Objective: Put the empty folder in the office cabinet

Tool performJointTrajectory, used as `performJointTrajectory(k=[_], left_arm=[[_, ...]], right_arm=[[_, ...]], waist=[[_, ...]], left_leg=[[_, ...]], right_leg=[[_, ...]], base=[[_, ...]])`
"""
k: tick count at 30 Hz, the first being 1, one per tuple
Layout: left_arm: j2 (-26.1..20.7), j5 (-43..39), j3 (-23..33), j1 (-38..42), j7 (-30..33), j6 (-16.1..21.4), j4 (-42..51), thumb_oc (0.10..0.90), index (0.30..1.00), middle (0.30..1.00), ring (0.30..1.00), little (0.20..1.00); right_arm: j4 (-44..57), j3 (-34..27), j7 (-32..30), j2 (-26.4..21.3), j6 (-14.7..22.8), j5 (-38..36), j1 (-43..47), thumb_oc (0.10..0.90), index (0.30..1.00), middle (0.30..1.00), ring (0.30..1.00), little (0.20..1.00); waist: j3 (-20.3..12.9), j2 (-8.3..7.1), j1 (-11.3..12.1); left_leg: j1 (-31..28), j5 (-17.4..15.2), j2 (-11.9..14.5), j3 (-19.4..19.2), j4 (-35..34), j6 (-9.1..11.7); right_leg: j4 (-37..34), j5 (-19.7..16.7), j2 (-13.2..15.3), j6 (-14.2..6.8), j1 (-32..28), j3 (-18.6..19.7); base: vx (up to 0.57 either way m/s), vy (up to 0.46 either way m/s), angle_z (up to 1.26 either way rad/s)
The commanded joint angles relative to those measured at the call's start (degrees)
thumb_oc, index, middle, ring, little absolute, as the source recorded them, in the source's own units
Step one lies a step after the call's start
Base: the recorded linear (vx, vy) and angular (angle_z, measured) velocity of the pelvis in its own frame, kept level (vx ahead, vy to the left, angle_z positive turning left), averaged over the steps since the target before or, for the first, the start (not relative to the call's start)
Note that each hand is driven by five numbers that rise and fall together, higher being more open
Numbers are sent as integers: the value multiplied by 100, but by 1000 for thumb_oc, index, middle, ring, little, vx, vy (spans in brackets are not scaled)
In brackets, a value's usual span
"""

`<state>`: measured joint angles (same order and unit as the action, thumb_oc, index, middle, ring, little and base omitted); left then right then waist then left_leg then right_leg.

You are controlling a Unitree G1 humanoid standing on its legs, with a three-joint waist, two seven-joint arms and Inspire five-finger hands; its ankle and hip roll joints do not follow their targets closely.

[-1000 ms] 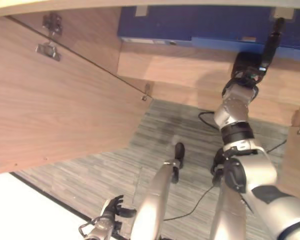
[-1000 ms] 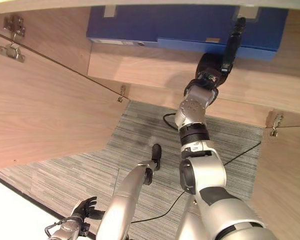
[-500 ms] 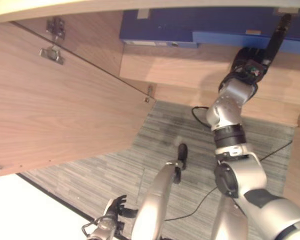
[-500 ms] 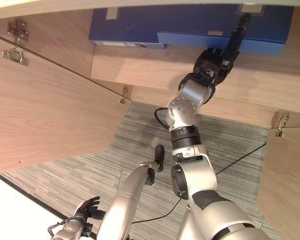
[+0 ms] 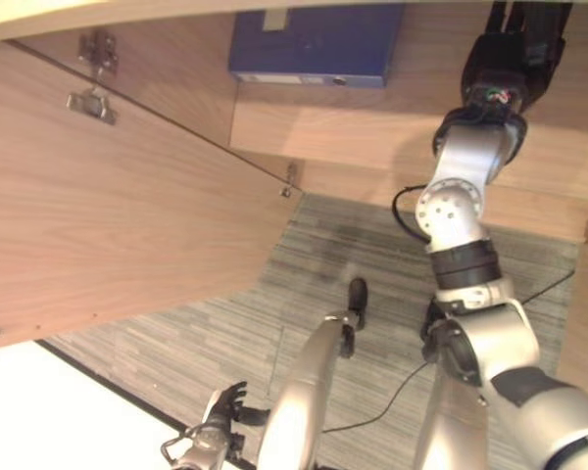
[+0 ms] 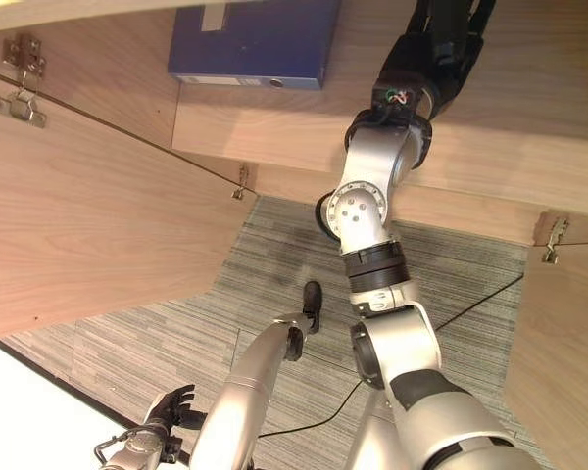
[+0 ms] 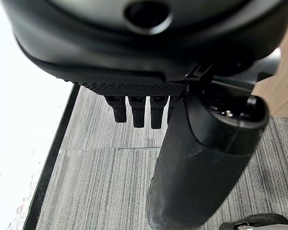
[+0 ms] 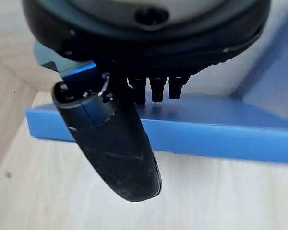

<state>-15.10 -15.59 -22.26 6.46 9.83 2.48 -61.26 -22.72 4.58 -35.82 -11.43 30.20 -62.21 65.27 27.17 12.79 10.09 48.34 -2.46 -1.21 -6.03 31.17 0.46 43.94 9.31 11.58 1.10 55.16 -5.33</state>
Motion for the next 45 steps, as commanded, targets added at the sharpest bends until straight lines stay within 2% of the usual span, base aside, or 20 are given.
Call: performJointTrajectory(k=[1, 3, 5, 8, 11, 17, 24, 31, 37, 45], left_arm=[[-354, -206, -4, -587, 281, -189, -320, 800, 900, 900, 900, 900], [-388, -280, -37, -624, 291, -133, -237, 800, 900, 900, 900, 900], [-415, -363, -67, -552, 277, -98, -196, 800, 900, 900, 900, 900], [-424, -367, -40, -450, 281, -95, -249, 800, 900, 900, 900, 900], [-347, -314, 5, -286, 333, -158, -474, 800, 900, 900, 900, 900], [-195, -339, 51, -133, 473, -224, -580, 800, 900, 900, 900, 900], [-147, -344, 50, -66, 596, -276, -559, 800, 900, 900, 900, 900], [-71, -449, 60, -17, 673, -332, -580, 800, 900, 900, 900, 900], [-7, -328, 183, -70, 765, -411, -593, 800, 900, 900, 900, 900], [24, -137, 376, -116, 903, -441, -737, 800, 900, 900, 900, 900]], right_arm=[[812, 848, 132, -287, -569, 1275, 588, 800, 900, 900, 900, 900], [387, 894, 160, -283, -658, 1146, 651, 800, 900, 900, 900, 900], [-526, 827, 153, -366, -764, 909, 765, 800, 900, 900, 900, 900], [-963, 793, 239, -330, -859, 736, 701, 800, 900, 900, 900, 900], [-1480, 761, 382, 2, -923, 355, 283, 800, 900, 900, 900, 900], [-1664, 863, 473, 481, -913, -81, -339, 800, 900, 900, 900, 900], [-1713, 1088, 496, 710, -1016, -228, -673, 800, 900, 900, 900, 900], [-1143, 1258, 439, 823, -730, -306, -882, 800, 900, 900, 900, 900], [40, 1883, 476, 810, -770, 192, -1595, 800, 900, 900, 900, 900], [1312, 2318, 529, 468, -739, 895, -1992, 800, 900, 900, 900, 900]], waist=[[-109, -160, -136], [-87, -175, -146], [-78, -190, -148], [-49, -203, -156], [27, -243, -220], [159, -292, -297], [223, -317, -348], [257, -383, -408], [260, -459, -490], [262, -571, -583]], left_leg=[[166, -359, -195, -205, -137, -302], [172, -361, -179, -211, -122, -302], [159, -358, -178, -198, -134, -297], [146, -351, -171, -185, -147, -288], [149, -338, -157, -198, -156, -274], [175, -306, -140, -222, -187, -266], [176, -291, -131, -241, -223, -269], [156, -268, -121, -250, -273, -261], [178, -217, -91, -233, -334, -249], [250, -192, -41, -237, -349, -234]], right_leg=[[-116, 124, -130, -194, -409, 106], [-108, 113, -136, -188, -392, 117], [-127, 116, -144, -187, -411, 114], [-140, 122, -144, -183, -429, 104], [-163, 105, -162, -171, -421, 98], [-183, 62, -180, -165, -357, 102], [-188, 30, -186, -160, -331, 85], [-233, -8, -202, -161, -343, 71], [-298, -63, -211, -155, -320, 27], [-339, -118, -229, -158, -264, -9]], base=[[0, 0, 0], [-6, -3, -2], [0, 0, 0], [-1, -6, -1], [-18, -7, -4], [-18, -9, -5], [0, 0, 0], [0, 0, 0], [0, 0, 0], [0, 0, 0]])
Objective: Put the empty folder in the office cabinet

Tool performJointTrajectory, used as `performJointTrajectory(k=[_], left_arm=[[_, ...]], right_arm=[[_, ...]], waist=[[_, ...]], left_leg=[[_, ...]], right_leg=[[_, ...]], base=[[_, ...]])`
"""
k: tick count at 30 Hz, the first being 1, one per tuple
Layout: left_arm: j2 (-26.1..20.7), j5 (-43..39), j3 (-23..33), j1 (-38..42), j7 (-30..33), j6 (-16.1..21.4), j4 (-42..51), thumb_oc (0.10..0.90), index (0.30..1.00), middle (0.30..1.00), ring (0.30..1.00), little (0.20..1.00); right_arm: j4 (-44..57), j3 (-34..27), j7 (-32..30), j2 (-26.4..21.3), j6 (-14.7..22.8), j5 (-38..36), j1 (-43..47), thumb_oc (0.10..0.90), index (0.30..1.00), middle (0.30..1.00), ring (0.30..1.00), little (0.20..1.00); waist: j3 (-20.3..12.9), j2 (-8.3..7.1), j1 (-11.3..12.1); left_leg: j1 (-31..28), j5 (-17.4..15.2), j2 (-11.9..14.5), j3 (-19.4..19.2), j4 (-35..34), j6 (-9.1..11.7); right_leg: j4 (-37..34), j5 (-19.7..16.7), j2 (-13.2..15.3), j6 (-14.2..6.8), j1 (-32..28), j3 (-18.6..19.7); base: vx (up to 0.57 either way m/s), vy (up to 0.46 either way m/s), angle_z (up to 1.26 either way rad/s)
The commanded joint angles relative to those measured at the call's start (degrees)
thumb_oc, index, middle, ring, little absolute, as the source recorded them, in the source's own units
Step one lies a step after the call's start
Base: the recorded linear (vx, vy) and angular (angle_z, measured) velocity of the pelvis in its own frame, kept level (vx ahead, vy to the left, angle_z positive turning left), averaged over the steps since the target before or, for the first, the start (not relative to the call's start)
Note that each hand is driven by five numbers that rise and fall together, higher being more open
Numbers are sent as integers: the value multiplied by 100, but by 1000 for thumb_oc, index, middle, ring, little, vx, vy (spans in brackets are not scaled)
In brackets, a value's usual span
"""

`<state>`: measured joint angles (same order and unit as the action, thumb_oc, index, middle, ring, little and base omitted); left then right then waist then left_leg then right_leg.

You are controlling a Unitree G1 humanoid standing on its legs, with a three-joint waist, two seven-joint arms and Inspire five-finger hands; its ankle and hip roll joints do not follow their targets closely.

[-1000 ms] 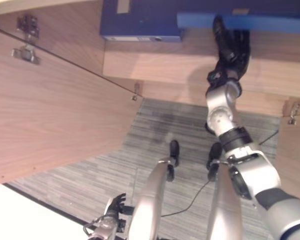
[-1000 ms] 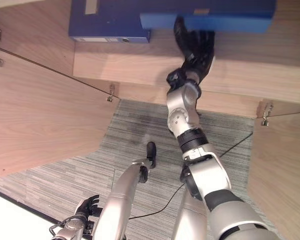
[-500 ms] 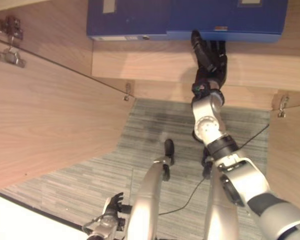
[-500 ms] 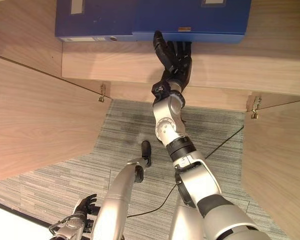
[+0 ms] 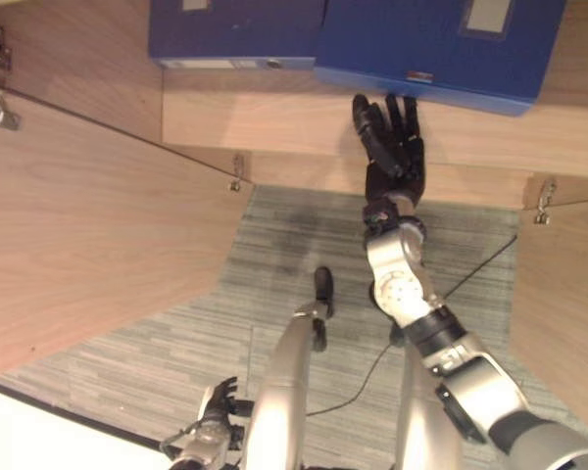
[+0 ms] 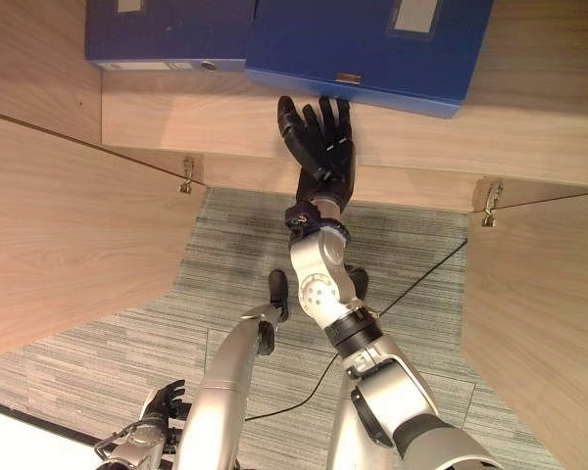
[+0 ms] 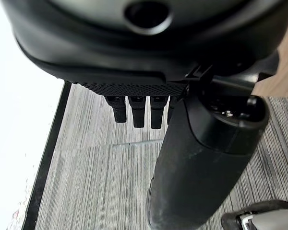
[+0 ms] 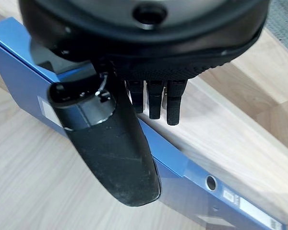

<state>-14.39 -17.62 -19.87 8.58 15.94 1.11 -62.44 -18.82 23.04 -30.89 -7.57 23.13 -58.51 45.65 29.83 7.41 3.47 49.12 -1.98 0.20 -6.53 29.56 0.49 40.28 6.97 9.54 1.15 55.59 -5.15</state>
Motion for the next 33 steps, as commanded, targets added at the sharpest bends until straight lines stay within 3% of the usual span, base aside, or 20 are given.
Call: performJointTrajectory(k=[1, 8, 11, 13, 15, 16, 17, 19, 20, 21, 24, 27, 28, 33], left_arm=[[-45, 81, 154, -333, 295, -308, -629, 800, 900, 900, 900, 900], [-57, 270, 325, -275, 404, -333, -759, 800, 900, 900, 900, 900], [-101, 282, 364, -263, 448, -305, -786, 800, 900, 900, 900, 900], [-183, 222, 370, -200, 476, -264, -821, 800, 900, 900, 900, 900], [-243, 182, 366, -151, 434, -230, -891, 800, 900, 900, 900, 900], [-306, 166, 382, -104, 379, -223, -954, 800, 900, 900, 900, 900], [-425, 199, 442, -44, 218, -157, -1029, 800, 900, 900, 900, 900], [-423, 199, 440, -36, 216, -155, -1034, 800, 900, 900, 900, 900], [-543, 329, 468, -10, 67, -114, -1097, 800, 900, 900, 900, 900], [-603, 384, 483, -4, 25, -93, -1117, 800, 900, 900, 900, 900], [-711, 473, 469, -15, -50, -17, -1161, 800, 900, 900, 900, 900], [-924, 437, 406, -100, -263, 127, -1182, 800, 900, 900, 900, 900], [-916, 436, 411, -99, -263, 127, -1184, 800, 900, 900, 900, 900], [-964, 450, 307, -85, -405, 191, -1272, 800, 900, 900, 900, 900]], right_arm=[[1080, 523, 75, 34, -32, 604, -57, 800, 900, 900, 900, 900], [1697, 955, 285, -311, -187, 1174, -71, 800, 900, 900, 900, 900], [1543, 900, 383, -259, -96, 954, 54, 800, 900, 900, 900, 900], [1001, 679, 522, -75, 305, 152, 378, 800, 900, 900, 900, 900], [448, 578, 633, -85, 369, -282, 687, 800, 900, 900, 900, 900], [163, 524, 697, -281, 253, -350, 916, 800, 900, 900, 900, 900], [-230, 577, 864, -909, -343, -92, 1383, 800, 900, 900, 900, 900], [-246, 574, 877, -914, -344, -102, 1396, 800, 900, 900, 900, 900], [-497, 801, 1006, -1568, -871, 528, 1837, 800, 900, 900, 900, 900], [-789, 940, 1104, -1867, -1061, 819, 2106, 800, 900, 900, 900, 900], [-1390, 1191, 1207, -2256, -1375, 1279, 2596, 800, 900, 900, 900, 900], [-2995, 2486, 1611, -2909, -2297, 3512, 3745, 800, 900, 900, 900, 900], [-3013, 2498, 1616, -2900, -2290, 3512, 3760, 800, 900, 900, 900, 900], [-4253, 3316, 1856, -2918, -2681, 5350, 4249, 800, 900, 900, 900, 900]], waist=[[-4, -44, 70], [-4, -123, 29], [-4, -117, 47], [-4, -112, 89], [-4, -135, 141], [-4, -152, 160], [-4, -214, 198], [-4, -210, 201], [-4, -263, 226], [-4, -283, 253], [-4, -311, 295], [-6, -389, 368], [-5, -383, 361], [-6, -417, 352]], left_leg=[[177, -238, -174, -186, -191, -238], [213, -213, -149, -137, -218, -237], [212, -206, -144, -124, -232, -234], [198, -198, -142, -115, -234, -229], [163, -189, -145, -107, -250, -215], [149, -188, -147, -99, -251, -211], [115, -178, -135, -86, -260, -204], [120, -180, -134, -85, -259, -204], [105, -166, -124, -65, -264, -206], [98, -152, -121, -51, -261, -200], [75, -140, -109, -43, -263, -194], [55, -96, -97, -17, -290, -173], [56, -97, -96, -15, -290, -173], [51, -68, -111, 9, -317, -150]], right_leg=[[21, 109, -25, -165, -301, -34], [-28, 67, -42, -168, -285, -66], [-43, 64, -46, -170, -290, -65], [-29, 58, -48, -178, -298, -78], [-42, 54, -43, -186, -328, -94], [-37, 58, -43, -186, -335, -96], [-42, 53, -39, -189, -370, -102], [-42, 53, -40, -189, -366, -103], [-48, 40, -31, -192, -383, -117], [-51, 36, -25, -192, -398, -126], [-57, 41, -14, -185, -428, -151], [-122, 23, 8, -171, -496, -203], [-124, 24, 7, -171, -497, -205], [-190, 35, -20, -167, -539, -236]], base=[[-1, -11, -3], [-5, -15, -3], [0, 0, 0], [0, 0, 0], [0, 0, 0], [-8, -44, 2], [-7, -34, 2], [0, 0, 0], [-6, -43, 0], [-9, -49, 3], [-1, -16, 10], [-11, 7, -2], [-7, 13, -11], [-2, 0, -2]])
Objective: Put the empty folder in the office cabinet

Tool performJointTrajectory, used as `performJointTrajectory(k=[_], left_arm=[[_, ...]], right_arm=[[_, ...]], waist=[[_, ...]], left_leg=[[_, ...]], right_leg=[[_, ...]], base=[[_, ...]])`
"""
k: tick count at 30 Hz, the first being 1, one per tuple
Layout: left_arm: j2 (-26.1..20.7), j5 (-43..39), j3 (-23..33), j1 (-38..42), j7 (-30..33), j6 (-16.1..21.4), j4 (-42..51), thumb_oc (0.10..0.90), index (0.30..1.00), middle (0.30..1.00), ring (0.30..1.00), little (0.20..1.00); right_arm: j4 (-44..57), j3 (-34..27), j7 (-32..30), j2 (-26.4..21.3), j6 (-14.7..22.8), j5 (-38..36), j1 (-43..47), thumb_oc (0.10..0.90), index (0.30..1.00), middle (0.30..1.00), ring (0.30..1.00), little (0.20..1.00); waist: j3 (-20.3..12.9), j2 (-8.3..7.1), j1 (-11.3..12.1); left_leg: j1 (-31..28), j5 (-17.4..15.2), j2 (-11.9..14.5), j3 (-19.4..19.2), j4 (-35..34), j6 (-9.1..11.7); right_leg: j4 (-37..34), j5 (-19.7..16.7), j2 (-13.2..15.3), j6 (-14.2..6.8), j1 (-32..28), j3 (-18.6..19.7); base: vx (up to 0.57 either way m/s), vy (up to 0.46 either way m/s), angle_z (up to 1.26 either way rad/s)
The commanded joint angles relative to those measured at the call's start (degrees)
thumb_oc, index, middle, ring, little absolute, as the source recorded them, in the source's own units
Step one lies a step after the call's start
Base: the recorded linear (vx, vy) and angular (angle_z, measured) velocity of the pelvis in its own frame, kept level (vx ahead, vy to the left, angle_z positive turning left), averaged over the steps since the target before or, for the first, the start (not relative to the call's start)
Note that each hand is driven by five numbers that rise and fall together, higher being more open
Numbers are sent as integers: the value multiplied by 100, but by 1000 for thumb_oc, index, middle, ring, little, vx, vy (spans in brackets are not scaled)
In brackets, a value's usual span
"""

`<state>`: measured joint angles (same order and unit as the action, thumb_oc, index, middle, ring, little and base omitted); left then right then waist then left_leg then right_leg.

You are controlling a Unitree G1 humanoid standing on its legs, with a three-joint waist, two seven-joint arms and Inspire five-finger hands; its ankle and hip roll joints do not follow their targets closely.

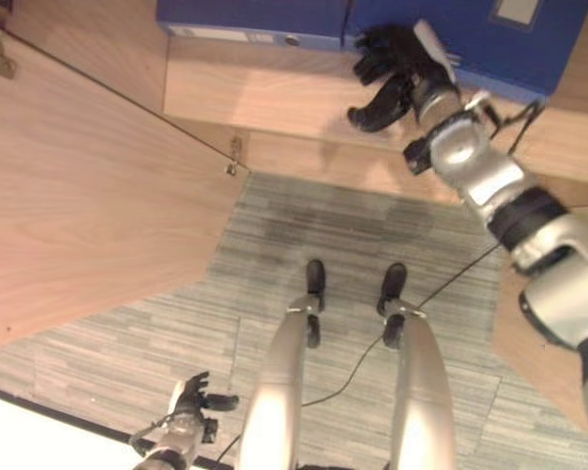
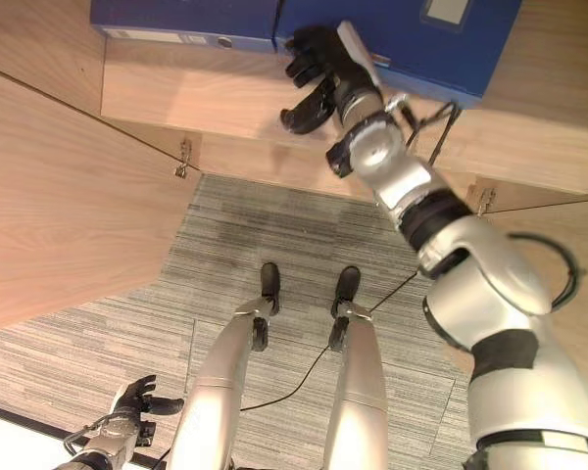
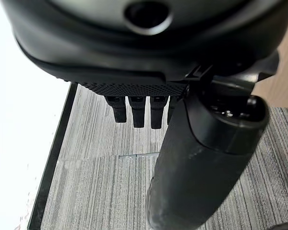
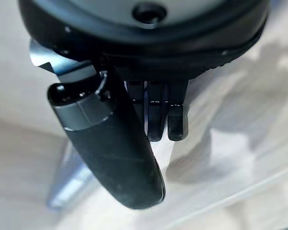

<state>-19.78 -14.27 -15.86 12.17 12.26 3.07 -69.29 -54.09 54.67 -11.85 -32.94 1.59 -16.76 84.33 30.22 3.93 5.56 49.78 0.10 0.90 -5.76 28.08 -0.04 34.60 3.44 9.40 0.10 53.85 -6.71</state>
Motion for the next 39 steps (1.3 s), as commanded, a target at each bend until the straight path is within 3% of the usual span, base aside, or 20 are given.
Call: performJointTrajectory(k=[1, 7, 15, 25, 29, 39], left_arm=[[-431, 114, -92, -436, -57, -1, -594, 800, 900, 900, 900, 900], [-433, 190, 35, -505, -271, 23, -553, 800, 900, 900, 900, 900], [-351, 198, 166, -552, -417, 5, -526, 800, 900, 900, 900, 900], [-303, 193, 286, -675, -573, 14, -453, 800, 900, 900, 900, 900], [-264, 73, 326, -717, -548, 76, -423, 800, 900, 900, 900, 900], [-252, 221, 356, -756, -431, 158, -350, 800, 900, 900, 900, 900]], right_arm=[[-893, 295, 27, -416, -612, 1522, 442, 800, 900, 900, 900, 900], [-872, 970, 535, -722, -814, 3091, 460, 800, 900, 900, 900, 900], [-537, 1191, 1007, -1139, -808, 3812, -3, 800, 900, 900, 900, 900], [-151, 924, 1311, -1927, -703, 3567, -562, 800, 900, 900, 900, 900], [-255, 639, 871, -2090, -716, 3526, -475, 800, 900, 900, 900, 900], [631, -380, -72, -2266, -691, 3301, -539, 800, 900, 900, 900, 900]], waist=[[-45, -76, 149], [-46, -107, 105], [-46, -139, 60], [-43, -199, -19], [-43, -202, -33], [-44, -131, -108]], left_leg=[[-21, -273, -185, -62, -180, -96], [-72, -265, -207, 3, -257, -75], [-196, -227, -204, 28, -414, -55], [-228, -221, -159, 49, -429, -43], [-222, -219, -127, 27, -438, -41], [-324, -258, -106, 9, -437, -76]], right_leg=[[358, 390, -13, -61, -375, -83], [273, 413, -23, -75, -453, -111], [168, 384, -43, -104, -527, -113], [115, 377, -65, -100, -563, -138], [66, 349, -77, -113, -554, -120], [10, 331, -112, -128, -645, -73]], base=[[-5, -14, -12], [1, -6, 0], [1, -2, 1], [-1, -18, 3], [0, 0, 0], [-3, -4, -5]])
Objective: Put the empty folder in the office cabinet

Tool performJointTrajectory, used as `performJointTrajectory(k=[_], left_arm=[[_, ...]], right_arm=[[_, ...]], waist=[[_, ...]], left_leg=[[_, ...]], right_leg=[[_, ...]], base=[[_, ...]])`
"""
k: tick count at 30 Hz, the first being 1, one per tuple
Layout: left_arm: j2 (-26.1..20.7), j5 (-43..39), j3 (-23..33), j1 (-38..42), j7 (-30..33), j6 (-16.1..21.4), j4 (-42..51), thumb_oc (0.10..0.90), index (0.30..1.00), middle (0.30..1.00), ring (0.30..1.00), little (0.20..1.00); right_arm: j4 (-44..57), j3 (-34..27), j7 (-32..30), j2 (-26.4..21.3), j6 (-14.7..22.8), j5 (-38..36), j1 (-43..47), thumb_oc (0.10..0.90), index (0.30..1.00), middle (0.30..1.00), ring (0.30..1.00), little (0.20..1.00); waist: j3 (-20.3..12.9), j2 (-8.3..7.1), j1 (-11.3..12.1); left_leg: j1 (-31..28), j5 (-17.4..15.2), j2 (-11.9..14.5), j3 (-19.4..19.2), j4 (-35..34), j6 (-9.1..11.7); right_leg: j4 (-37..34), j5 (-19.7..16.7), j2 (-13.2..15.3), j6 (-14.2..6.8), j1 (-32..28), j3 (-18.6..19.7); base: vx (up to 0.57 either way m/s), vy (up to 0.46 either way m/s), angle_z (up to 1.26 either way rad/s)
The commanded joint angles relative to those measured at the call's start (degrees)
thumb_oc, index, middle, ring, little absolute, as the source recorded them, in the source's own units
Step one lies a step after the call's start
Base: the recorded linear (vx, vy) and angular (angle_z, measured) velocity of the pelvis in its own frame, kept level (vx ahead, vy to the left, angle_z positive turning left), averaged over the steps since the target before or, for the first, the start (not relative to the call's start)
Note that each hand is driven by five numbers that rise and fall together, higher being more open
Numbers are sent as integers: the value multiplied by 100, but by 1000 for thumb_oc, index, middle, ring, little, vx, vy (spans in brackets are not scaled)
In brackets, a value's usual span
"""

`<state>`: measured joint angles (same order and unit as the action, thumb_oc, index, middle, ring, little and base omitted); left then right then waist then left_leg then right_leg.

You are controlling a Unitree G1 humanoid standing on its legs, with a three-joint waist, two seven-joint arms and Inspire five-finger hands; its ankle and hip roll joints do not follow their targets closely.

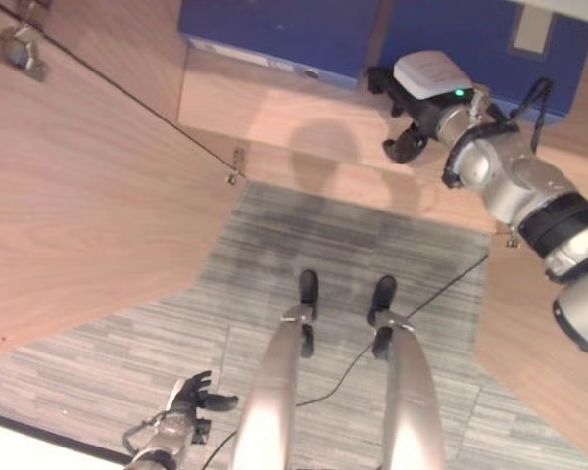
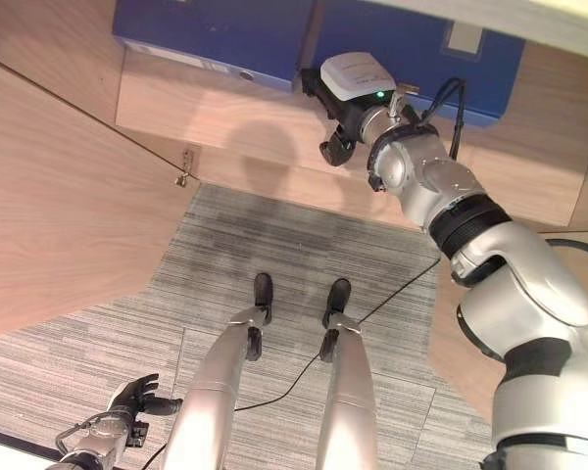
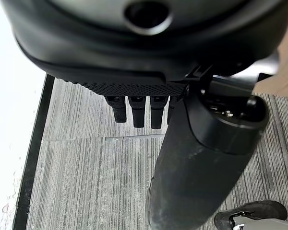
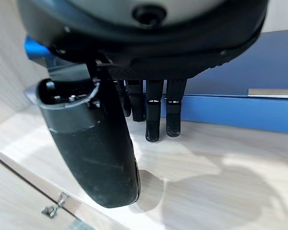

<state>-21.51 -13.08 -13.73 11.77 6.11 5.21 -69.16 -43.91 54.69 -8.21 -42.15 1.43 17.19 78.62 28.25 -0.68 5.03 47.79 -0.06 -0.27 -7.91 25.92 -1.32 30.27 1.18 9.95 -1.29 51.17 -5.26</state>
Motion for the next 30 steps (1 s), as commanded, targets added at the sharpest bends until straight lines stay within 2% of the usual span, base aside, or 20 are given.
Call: performJointTrajectory(k=[1, 7, 13, 18, 19, 22, 24, 27, 30], left_arm=[[-83, 111, 128, -712, 200, -46, -363, 800, 900, 900, 900, 900], [-53, 102, 124, -697, 272, -26, -353, 800, 900, 900, 900, 900], [-48, 149, 224, -696, 279, -86, -411, 800, 900, 900, 900, 900], [18, 341, 416, -760, 324, -130, -404, 800, 900, 900, 900, 900], [65, 438, 461, -809, 374, -132, -322, 800, 900, 900, 900, 900], [104, 595, 479, -854, 428, -113, -172, 800, 900, 900, 900, 900], [111, 631, 467, -884, 435, -96, -131, 800, 900, 900, 900, 900], [79, 805, 462, -986, 413, -31, -71, 800, 900, 900, 900, 900], [46, 850, 464, -1023, 379, 11, -85, 800, 900, 900, 900, 900]], right_arm=[[-334, -458, -493, -1315, -651, -165, 13, 800, 900, 900, 900, 900], [164, -920, -826, -1154, -525, -474, -243, 800, 900, 900, 900, 900], [757, -1013, -598, -1159, -528, -457, -634, 800, 900, 900, 900, 900], [1792, -1251, -556, -1546, -523, 242, -1232, 800, 900, 900, 900, 900], [2285, -1470, -717, -1740, -532, 821, -1503, 800, 900, 900, 900, 900], [2814, -1788, -962, -1913, -506, 1538, -2007, 800, 900, 900, 900, 900], [2930, -1950, -1073, -1938, -475, 1729, -2303, 800, 900, 900, 900, 900], [3253, -2168, -1376, -2003, -230, 2177, -3143, 800, 900, 900, 900, 900], [3300, -2017, -1471, -2080, -68, 2396, -3446, 800, 900, 900, 900, 900]], waist=[[153, 330, -54], [153, 346, -70], [153, 299, -109], [153, 227, -183], [152, 203, -221], [150, 187, -278], [146, 185, -276], [-2, 171, -294], [-112, 172, -277]], left_leg=[[-125, -245, 12, 221, -213, 48], [-152, -229, 14, 217, -241, 36], [-181, -219, 17, 217, -295, 36], [-246, -214, 42, 208, -362, 50], [-332, -197, 57, 213, -433, 63], [-519, -177, 66, 200, -529, 79], [-627, -159, 68, 195, -595, 87], [-1073, -89, 73, 206, -887, 137], [-1393, -34, 80, 228, -1089, 171]], right_leg=[[441, 553, -173, 8, -384, -211], [413, 517, -187, -1, -399, -204], [348, 487, -203, -7, -439, -213], [212, 436, -211, -44, -527, -231], [111, 408, -218, -76, -615, -233], [-73, 373, -227, -105, -822, -229], [-143, 345, -227, -123, -922, -243], [-495, 276, -268, -175, -1389, -265], [-731, 235, -297, -200, -1699, -254]], base=[[-4, -2, -4], [-1, -2, -3], [0, 0, 0], [0, 0, 0], [0, 0, 0], [-7, -11, -7], [16, -10, -6], [51, -23, -8], [56, -29, -11]])
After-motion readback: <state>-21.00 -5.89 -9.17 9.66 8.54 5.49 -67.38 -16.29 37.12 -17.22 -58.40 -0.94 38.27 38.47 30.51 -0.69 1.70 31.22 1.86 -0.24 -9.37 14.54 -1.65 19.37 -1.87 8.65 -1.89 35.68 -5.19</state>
